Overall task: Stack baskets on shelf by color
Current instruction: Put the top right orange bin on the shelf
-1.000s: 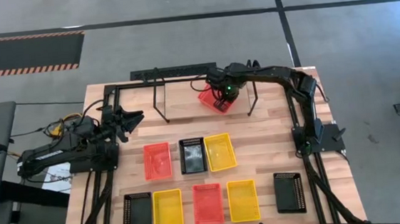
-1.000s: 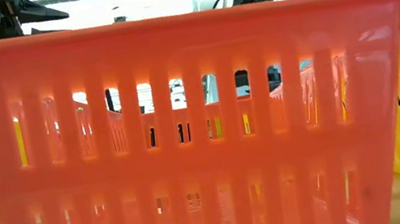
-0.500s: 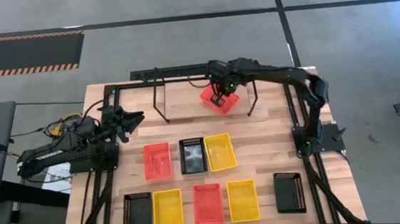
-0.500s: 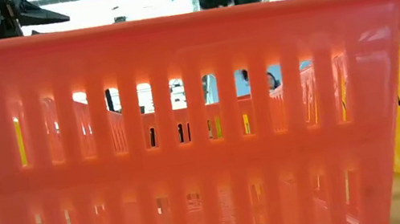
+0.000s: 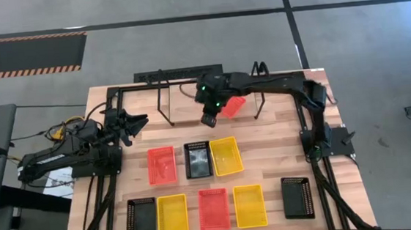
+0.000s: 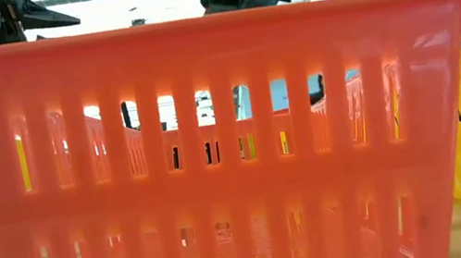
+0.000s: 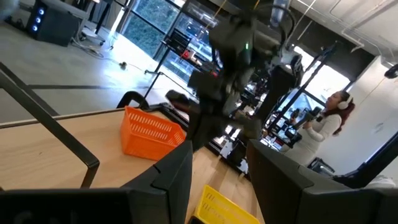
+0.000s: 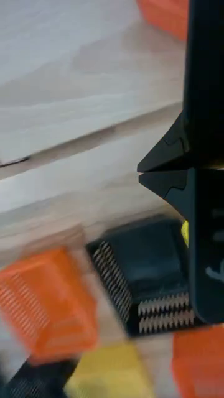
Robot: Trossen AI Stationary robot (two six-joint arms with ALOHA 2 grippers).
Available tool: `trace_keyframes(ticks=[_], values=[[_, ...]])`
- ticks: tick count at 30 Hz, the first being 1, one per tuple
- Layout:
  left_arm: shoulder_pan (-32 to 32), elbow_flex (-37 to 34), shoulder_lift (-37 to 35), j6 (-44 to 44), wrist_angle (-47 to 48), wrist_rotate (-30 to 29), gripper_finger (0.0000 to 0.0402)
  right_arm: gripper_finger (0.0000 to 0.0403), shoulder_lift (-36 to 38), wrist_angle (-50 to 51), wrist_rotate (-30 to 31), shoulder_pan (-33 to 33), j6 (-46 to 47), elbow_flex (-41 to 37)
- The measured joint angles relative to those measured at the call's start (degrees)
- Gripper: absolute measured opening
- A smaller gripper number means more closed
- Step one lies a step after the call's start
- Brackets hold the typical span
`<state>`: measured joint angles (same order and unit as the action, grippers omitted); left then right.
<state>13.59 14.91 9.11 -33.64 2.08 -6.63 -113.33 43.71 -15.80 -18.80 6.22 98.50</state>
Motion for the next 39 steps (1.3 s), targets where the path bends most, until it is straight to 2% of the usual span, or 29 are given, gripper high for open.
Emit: trace_keyframes(ticks=[8,17,39], values=[[-0.03,-0.01,0.01,-0.18,-0.01,0.00,0.0140,0.0000,-4.13,0.20,13.88,-0.74,-4.76,0.02],[0.00,-0.01,0.01,-0.27,-0.01,0.00,0.0140,0.0000,-3.84,-0.43,22.31,-3.30,-8.32,0.02],[-0.01,-0.01,0.00,-0.25,-0.03,0.00,0.0140,0.0000,-3.81,-0.84,28.24,-12.13,-8.17,0.04]])
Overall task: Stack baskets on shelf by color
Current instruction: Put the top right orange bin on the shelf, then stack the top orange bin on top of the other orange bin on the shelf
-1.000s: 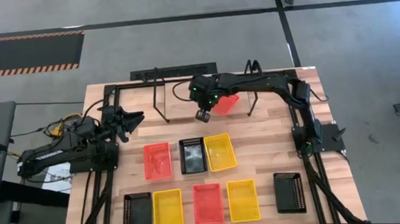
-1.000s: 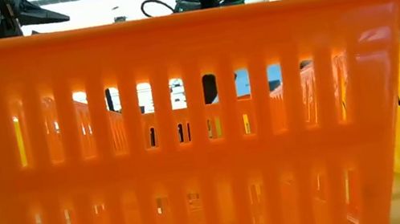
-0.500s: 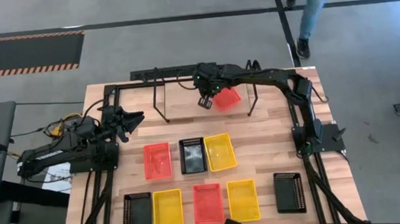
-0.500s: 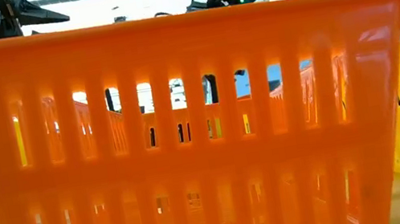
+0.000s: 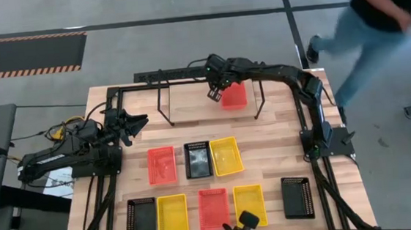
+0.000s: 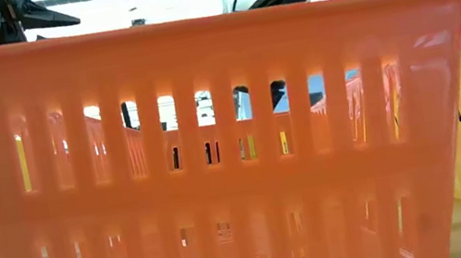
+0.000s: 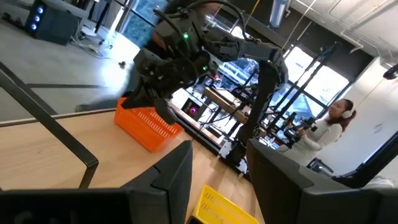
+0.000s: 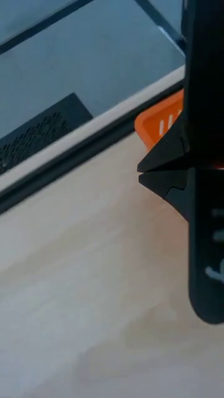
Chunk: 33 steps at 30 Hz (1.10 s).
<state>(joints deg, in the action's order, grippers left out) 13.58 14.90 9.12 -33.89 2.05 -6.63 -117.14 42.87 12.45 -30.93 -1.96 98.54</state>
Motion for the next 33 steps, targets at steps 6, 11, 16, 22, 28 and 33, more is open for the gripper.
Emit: trace_keyframes(ticks=[6,11,16,22,28,33], values=[[0.00,0.00,0.01,0.00,0.00,0.00,0.0140,0.0000,1.55,0.15,-0.92,0.61,0.46,0.12],[0.01,0.00,0.01,0.88,0.00,-0.02,0.0140,0.0000,5.90,3.35,-1.99,4.87,-1.03,3.73],[0.01,0.02,-0.01,1.86,0.50,-0.02,0.0135,0.0000,13.77,6.05,-1.94,10.51,-2.60,8.54],[-0.10,0.02,0.01,-5.39,8.31,0.41,0.0089,0.0001,25.24,6.56,-1.94,16.15,-2.60,10.98],[-0.60,0.03,0.16,-10.39,11.90,0.87,0.0008,0.0001,36.02,6.43,-1.89,20.75,-0.06,11.02],[-2.94,4.26,4.24,-10.08,14.19,-3.67,0.0001,0.0002,41.89,6.38,-1.88,24.43,0.46,11.02]])
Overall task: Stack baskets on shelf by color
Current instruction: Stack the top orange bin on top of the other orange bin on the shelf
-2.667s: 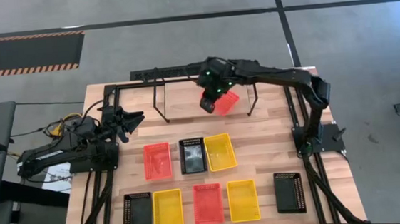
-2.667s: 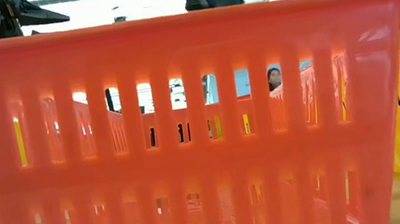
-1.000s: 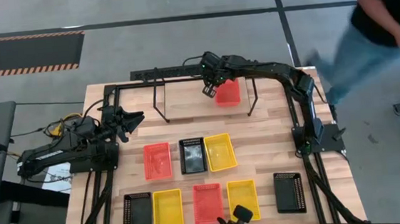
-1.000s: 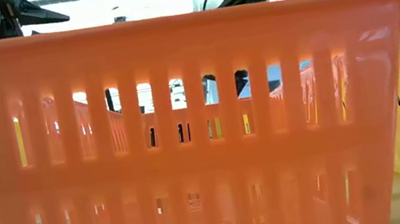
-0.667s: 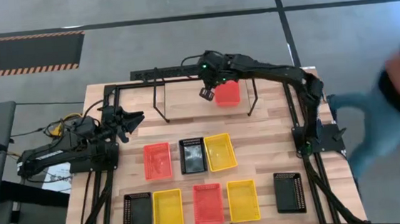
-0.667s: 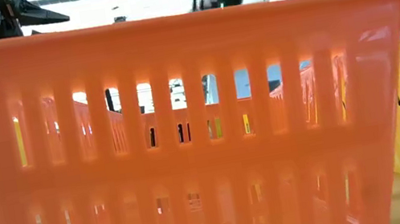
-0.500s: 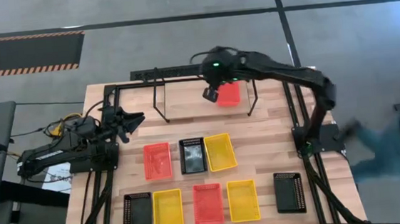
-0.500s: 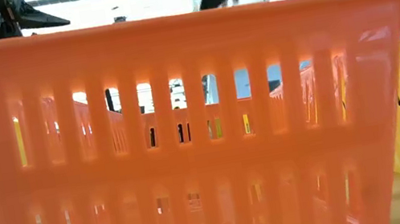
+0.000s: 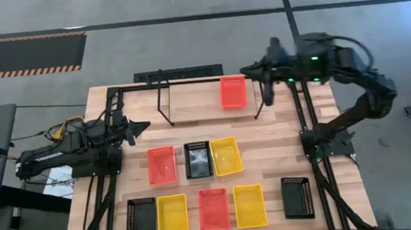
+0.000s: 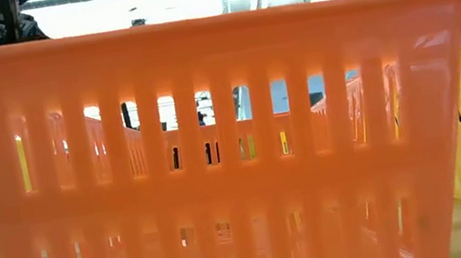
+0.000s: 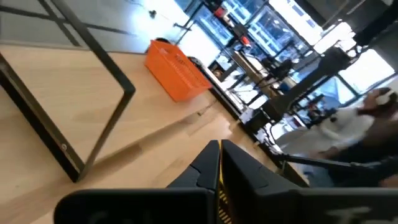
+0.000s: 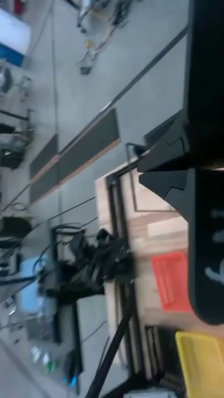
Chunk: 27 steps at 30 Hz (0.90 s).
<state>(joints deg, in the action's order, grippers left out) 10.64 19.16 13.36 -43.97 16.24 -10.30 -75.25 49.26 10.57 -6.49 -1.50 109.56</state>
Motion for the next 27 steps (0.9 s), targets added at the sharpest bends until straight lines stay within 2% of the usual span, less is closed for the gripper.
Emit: trace_keyframes(ticks=[5,8,13,17,23,27], values=[[-3.17,10.91,10.95,0.15,10.24,-3.57,0.0000,0.0001,2.45,0.13,-0.02,2.79,0.01,0.00],[-5.65,19.46,19.88,-1.31,20.39,-4.19,0.0000,0.0002,2.62,0.29,-0.02,3.51,-0.02,0.00],[-10.24,32.36,36.37,-11.78,41.76,-5.96,0.0000,0.0001,2.54,2.14,0.00,3.42,-0.02,0.00],[-14.70,38.53,47.63,-19.94,52.23,-3.84,0.0000,0.0002,2.37,3.80,0.00,3.42,-0.02,-0.02],[-21.72,40.72,58.07,-28.57,52.92,1.87,0.0000,0.0002,2.41,5.10,0.00,3.42,-0.51,-0.02],[-26.53,40.72,62.07,-37.78,53.28,2.89,0.0000,0.0002,2.41,6.07,0.00,3.42,-1.92,-0.02]])
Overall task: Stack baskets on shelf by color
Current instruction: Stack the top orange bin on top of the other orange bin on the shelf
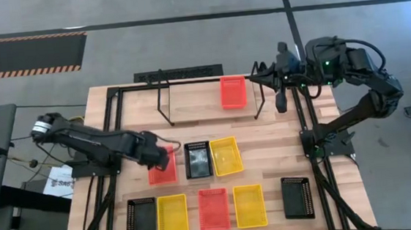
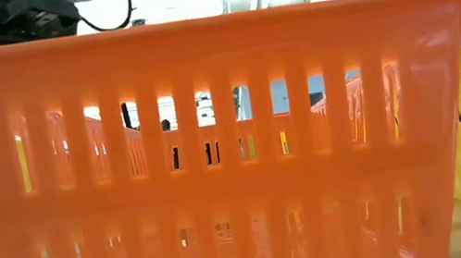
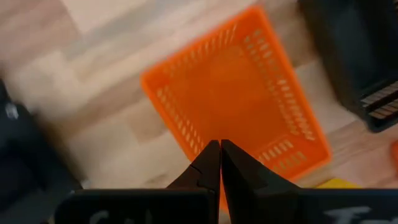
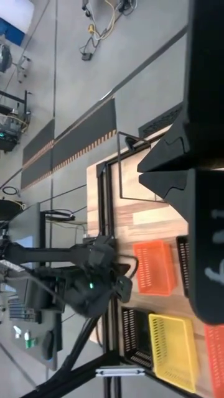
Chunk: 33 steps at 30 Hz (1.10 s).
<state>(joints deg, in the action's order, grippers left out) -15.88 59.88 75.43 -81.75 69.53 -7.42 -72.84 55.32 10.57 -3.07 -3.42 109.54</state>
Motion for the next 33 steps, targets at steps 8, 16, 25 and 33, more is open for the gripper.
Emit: trace_keyframes(ticks=[8,16,25,33], values=[[-7.14,0.00,3.56,-17.76,0.30,-2.01,0.0000,0.0002,0.00,1.70,0.00,0.00,-1.41,0.00],[-9.28,0.00,6.97,-22.42,0.43,-2.25,0.0045,0.0002,0.00,3.33,-0.04,0.00,-3.12,0.00],[-9.24,-0.04,7.24,-27.53,1.75,-1.27,0.0153,0.0002,0.00,4.99,-0.12,0.07,-3.88,0.00],[-9.20,-0.04,7.24,-28.06,2.00,-1.48,0.0187,0.0003,0.00,5.76,-0.15,0.07,-4.15,0.00]])
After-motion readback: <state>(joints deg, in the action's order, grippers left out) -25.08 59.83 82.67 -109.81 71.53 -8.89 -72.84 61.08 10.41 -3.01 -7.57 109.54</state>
